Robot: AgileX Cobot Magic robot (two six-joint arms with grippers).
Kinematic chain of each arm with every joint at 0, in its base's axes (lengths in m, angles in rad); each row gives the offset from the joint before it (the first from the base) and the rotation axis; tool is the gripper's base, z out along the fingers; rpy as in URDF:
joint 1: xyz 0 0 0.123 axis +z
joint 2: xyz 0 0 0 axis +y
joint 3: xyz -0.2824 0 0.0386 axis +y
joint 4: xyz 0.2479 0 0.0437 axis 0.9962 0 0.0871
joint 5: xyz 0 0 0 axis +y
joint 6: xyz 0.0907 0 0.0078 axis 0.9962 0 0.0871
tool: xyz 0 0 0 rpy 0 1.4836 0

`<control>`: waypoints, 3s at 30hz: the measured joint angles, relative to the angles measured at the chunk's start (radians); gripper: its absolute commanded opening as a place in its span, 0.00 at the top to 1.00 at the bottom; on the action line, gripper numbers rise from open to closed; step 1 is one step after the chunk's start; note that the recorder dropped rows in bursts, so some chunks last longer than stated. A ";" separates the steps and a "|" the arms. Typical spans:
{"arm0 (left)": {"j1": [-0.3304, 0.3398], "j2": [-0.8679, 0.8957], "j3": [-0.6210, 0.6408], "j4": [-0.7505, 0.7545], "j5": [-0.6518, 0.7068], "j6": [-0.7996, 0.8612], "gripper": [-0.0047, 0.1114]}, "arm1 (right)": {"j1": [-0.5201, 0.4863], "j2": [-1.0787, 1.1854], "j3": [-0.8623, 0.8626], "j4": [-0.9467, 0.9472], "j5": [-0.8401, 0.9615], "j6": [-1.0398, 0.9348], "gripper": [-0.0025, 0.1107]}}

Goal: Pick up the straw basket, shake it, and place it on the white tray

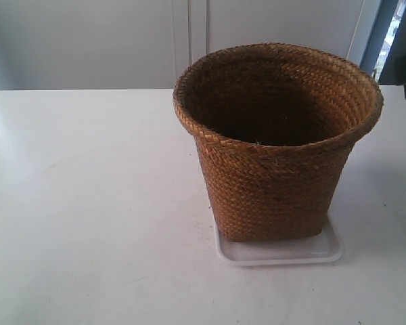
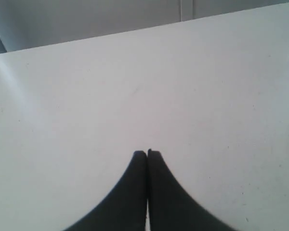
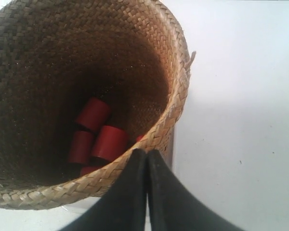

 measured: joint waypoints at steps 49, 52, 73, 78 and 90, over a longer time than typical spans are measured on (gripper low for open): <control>0.008 -0.002 0.043 -0.005 0.124 -0.068 0.96 | 0.000 -0.073 0.000 0.000 0.000 0.000 0.98; 0.008 -0.002 0.043 -0.005 0.124 -0.068 0.96 | 0.000 -0.108 0.003 0.000 0.000 0.000 0.98; 0.008 -0.002 0.043 -0.005 0.124 -0.068 0.96 | 0.000 -0.552 0.626 -0.146 -0.614 0.000 0.98; 0.008 -0.002 0.043 -0.005 0.124 -0.068 0.96 | 0.000 -0.668 0.804 -0.154 -0.732 0.000 0.98; 0.008 -0.002 0.043 -0.005 0.124 -0.068 0.96 | 0.000 -0.953 0.977 -0.162 -0.619 0.011 0.98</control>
